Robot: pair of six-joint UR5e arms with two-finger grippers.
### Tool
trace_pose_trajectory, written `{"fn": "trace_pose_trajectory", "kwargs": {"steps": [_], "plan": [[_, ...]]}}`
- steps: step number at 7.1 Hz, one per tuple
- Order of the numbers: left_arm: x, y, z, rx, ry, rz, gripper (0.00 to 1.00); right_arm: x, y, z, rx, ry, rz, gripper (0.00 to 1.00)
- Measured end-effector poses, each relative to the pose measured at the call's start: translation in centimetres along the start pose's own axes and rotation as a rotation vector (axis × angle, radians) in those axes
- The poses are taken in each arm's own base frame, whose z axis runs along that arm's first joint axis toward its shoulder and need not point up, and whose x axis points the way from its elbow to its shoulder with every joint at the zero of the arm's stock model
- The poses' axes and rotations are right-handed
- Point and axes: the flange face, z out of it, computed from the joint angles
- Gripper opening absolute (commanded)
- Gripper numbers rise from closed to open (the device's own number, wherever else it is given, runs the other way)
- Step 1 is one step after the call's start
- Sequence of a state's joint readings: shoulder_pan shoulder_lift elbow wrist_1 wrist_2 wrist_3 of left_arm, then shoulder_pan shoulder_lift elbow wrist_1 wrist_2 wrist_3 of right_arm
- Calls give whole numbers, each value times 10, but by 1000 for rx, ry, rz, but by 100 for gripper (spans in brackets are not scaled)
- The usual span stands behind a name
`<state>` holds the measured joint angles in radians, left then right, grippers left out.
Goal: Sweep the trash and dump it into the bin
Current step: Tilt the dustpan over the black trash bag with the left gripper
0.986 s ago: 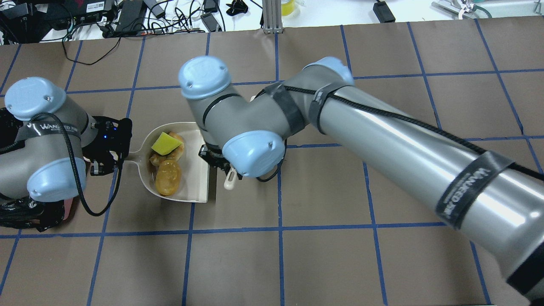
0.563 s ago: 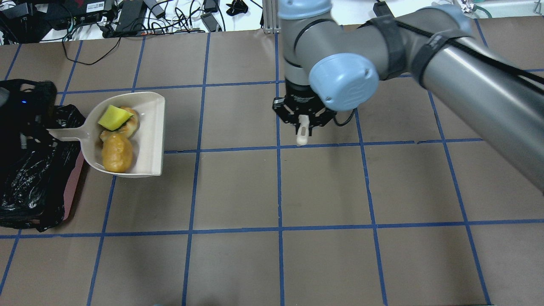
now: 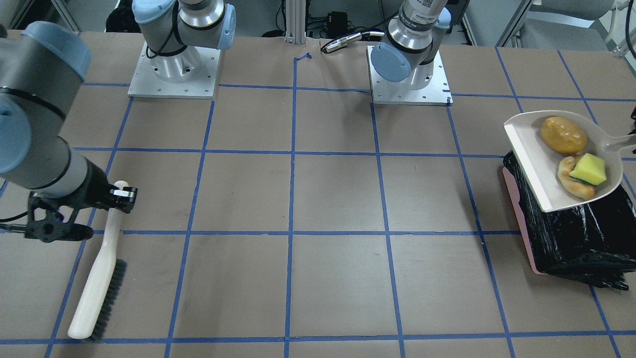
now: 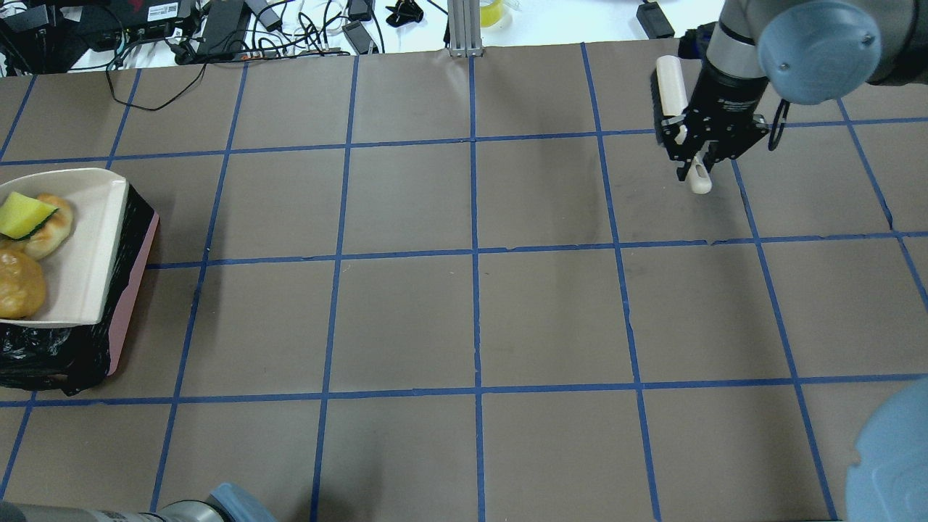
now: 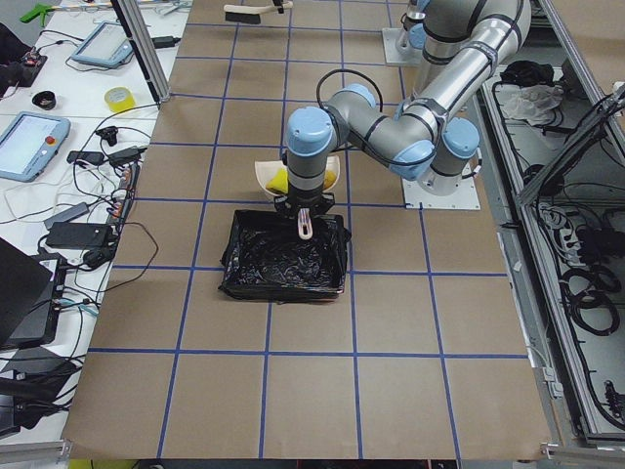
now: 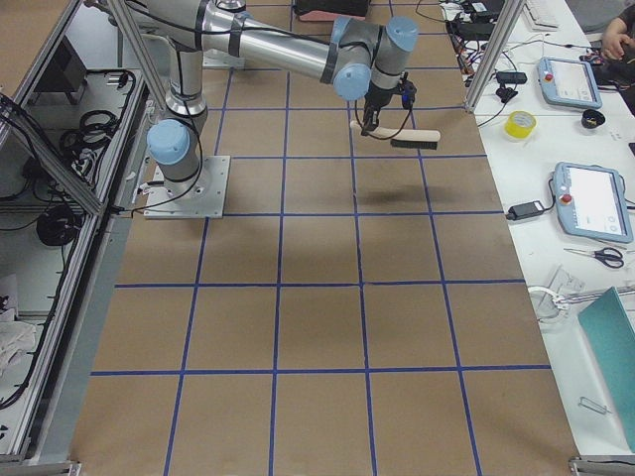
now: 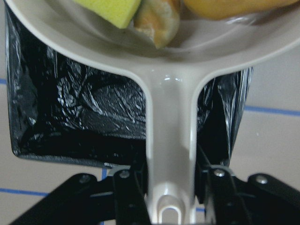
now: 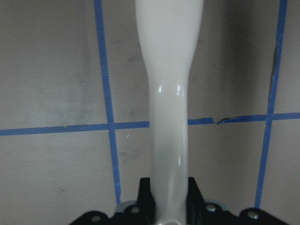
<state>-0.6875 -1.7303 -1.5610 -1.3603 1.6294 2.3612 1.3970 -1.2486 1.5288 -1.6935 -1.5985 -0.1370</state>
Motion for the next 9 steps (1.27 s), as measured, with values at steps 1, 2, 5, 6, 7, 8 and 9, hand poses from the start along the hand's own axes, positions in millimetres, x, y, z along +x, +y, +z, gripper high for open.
{"fn": "trace_pose_trajectory", "kwargs": {"steps": [1,2,5,6,7,8,9], "plan": [[-4,28,-9,-111,30,21,0,33,-14,17,-1,10,-17,0],[-8,46,-11,-220,51,23,0,56,-27,35,-6,31,-15,0],[-38,30,-5,-534,108,44,0,80,-35,74,-20,87,-3,0],[-58,-6,-13,-665,145,71,0,82,-31,84,-34,86,2,0],[-73,-37,-20,-776,182,92,0,83,-28,90,-47,84,2,0],[-85,-61,-25,-862,203,107,0,83,-25,94,-56,87,2,0],[-93,-82,-29,-921,212,121,0,83,-23,94,-64,93,2,0]]}}
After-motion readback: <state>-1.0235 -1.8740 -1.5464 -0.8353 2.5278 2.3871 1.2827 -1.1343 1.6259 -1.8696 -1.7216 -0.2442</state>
